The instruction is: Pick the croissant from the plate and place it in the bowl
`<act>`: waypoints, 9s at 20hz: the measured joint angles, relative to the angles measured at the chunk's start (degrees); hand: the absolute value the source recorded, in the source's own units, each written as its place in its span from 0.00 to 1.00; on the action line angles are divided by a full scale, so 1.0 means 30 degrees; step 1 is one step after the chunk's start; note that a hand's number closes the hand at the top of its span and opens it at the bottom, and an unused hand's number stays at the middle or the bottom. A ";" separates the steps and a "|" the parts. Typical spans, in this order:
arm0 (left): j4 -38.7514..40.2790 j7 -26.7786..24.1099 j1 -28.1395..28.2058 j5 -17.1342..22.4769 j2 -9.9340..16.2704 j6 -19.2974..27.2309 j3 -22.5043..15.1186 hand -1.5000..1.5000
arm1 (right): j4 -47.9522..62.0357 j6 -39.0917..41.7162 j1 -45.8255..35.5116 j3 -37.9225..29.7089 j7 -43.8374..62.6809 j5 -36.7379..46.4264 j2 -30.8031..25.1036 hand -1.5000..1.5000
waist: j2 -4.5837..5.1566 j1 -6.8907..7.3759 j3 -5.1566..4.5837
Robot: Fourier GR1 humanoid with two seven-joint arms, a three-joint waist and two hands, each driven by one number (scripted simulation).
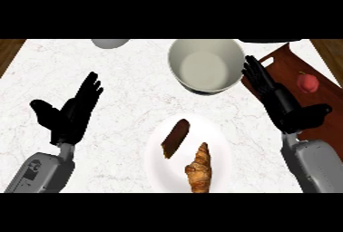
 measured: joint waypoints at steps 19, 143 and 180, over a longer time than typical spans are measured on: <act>-0.1006 -0.1130 0.1333 -0.2217 -0.0201 0.1492 -0.0732 0.50 | -0.3481 -1.6244 0.6229 0.8284 0.6494 1.8951 0.4694 0.00 | -0.0080 -0.0319 -0.0353; -0.1950 -0.0613 0.1848 -0.5585 -0.3168 -0.0496 0.0413 0.50 | -1.2412 0.4840 -0.1698 0.3652 -0.3077 -0.2119 -0.8288 1.00 | 0.0539 0.0899 -0.0225; -0.1634 -0.0172 0.0850 -0.6253 -0.3900 -0.1412 0.0818 0.50 | 1.8532 0.5435 -1.5519 0.3771 -1.3616 1.1423 -0.0904 0.00 | 0.0814 0.1790 -0.0220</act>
